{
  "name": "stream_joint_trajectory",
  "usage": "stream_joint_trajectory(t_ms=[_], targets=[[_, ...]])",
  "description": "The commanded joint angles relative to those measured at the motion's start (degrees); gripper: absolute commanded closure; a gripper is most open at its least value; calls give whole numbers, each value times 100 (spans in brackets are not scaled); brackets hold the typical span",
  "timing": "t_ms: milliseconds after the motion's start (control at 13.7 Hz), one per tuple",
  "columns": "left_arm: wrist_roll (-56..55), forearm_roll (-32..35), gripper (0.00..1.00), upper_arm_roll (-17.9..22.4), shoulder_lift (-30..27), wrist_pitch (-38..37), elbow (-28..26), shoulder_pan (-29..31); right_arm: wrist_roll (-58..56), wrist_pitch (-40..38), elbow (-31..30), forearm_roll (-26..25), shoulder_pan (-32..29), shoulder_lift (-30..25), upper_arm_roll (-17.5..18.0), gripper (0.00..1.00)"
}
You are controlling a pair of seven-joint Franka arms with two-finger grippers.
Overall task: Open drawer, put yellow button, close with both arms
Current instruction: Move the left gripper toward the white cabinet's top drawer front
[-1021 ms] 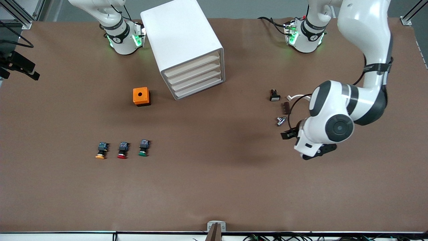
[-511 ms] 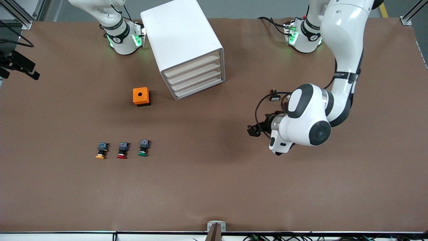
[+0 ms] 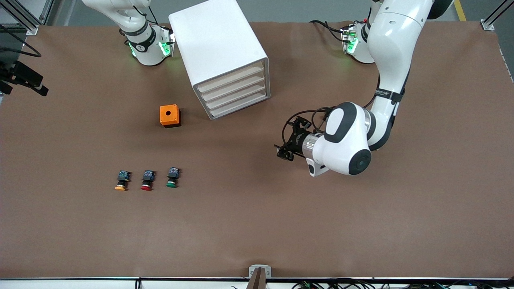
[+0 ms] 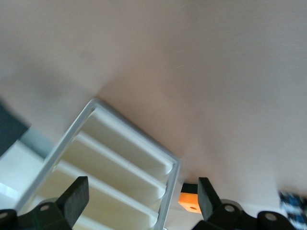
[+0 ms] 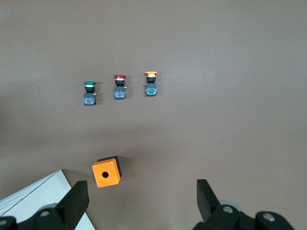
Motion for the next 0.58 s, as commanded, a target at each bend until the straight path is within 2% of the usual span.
stream_joint_trajectory(t_ms=[0, 219, 511], targets=[[-1127, -491, 0, 41, 160, -491, 154, -126, -46, 68, -189, -84, -16, -184, 19, 0], [-2358, -967, 0, 14, 370, -914, 163, -144, -46, 68, -189, -84, -16, -184, 19, 0], [-2967, -1186, 0, -266, 599, -1152, 172, -135, -46, 68, -189, -84, -16, -184, 19, 0]])
